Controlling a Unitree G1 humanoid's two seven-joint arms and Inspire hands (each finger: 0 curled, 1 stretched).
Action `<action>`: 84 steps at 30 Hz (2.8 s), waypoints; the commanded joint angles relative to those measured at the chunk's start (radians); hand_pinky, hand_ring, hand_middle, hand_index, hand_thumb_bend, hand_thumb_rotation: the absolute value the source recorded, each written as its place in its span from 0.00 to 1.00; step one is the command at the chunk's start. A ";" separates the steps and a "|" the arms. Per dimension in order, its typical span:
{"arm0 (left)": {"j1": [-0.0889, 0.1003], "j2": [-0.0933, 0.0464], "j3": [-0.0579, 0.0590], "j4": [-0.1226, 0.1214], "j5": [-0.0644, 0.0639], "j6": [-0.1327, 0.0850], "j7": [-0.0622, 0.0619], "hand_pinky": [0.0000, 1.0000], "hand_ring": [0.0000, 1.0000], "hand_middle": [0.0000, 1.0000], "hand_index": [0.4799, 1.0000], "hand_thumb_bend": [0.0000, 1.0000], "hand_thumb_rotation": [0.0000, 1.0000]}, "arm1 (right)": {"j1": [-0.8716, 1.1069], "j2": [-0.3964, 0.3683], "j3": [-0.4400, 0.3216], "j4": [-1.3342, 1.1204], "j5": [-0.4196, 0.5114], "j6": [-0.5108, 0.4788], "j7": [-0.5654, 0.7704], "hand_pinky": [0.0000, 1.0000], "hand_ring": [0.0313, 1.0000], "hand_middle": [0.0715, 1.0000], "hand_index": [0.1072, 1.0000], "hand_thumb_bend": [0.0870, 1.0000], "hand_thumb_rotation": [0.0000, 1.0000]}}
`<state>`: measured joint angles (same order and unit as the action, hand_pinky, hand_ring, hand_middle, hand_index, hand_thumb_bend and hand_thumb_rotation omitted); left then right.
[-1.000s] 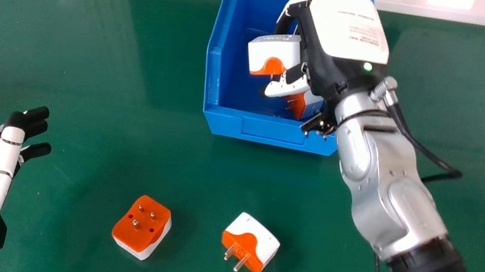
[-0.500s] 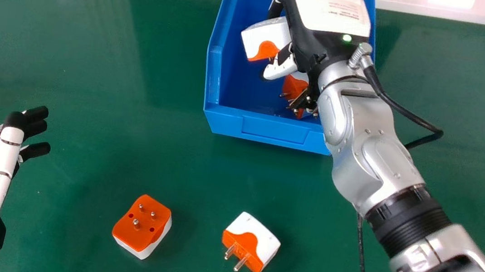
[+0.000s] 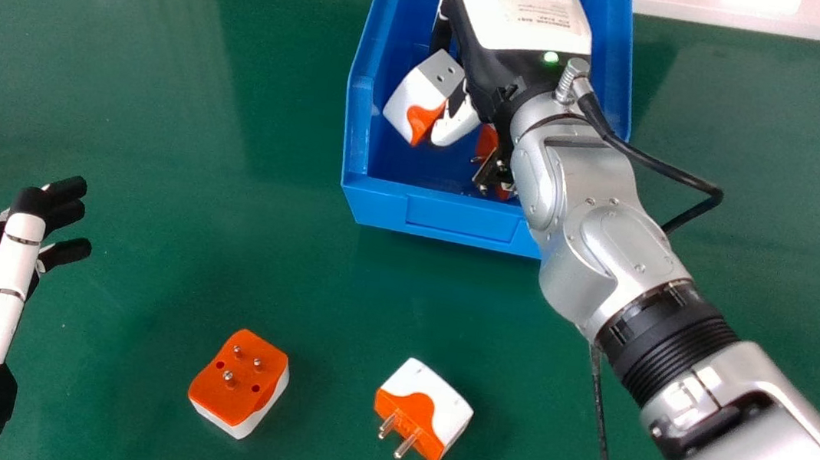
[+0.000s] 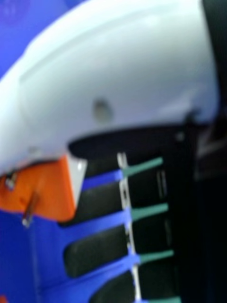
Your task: Pick all objects and put in blue box
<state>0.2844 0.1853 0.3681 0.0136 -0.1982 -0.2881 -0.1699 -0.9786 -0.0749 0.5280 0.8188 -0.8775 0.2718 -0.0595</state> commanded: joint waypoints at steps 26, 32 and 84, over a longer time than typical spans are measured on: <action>0.002 0.003 -0.003 -0.015 -0.005 -0.018 -0.010 0.75 0.83 0.82 0.66 0.49 0.84 | -0.080 0.023 -0.005 0.055 0.034 0.007 -0.199 0.74 0.91 0.98 0.91 0.34 0.35; -0.003 0.002 -0.005 -0.011 -0.001 -0.021 -0.008 0.74 0.82 0.81 0.65 0.49 0.83 | -0.074 0.025 -0.001 0.041 0.028 0.015 -0.212 0.83 0.99 1.00 0.97 0.33 0.35; 0.023 -0.013 0.007 0.007 -0.002 -0.019 0.001 0.76 0.83 0.82 0.66 0.53 0.82 | 1.261 -0.339 -0.069 -1.219 -0.104 -0.361 -0.294 0.70 0.88 0.91 0.87 0.47 0.67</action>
<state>0.3017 0.1725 0.3686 0.0265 -0.1983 -0.2786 -0.1710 0.2634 -0.4036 0.4725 -0.4082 -0.9819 -0.0582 -0.3191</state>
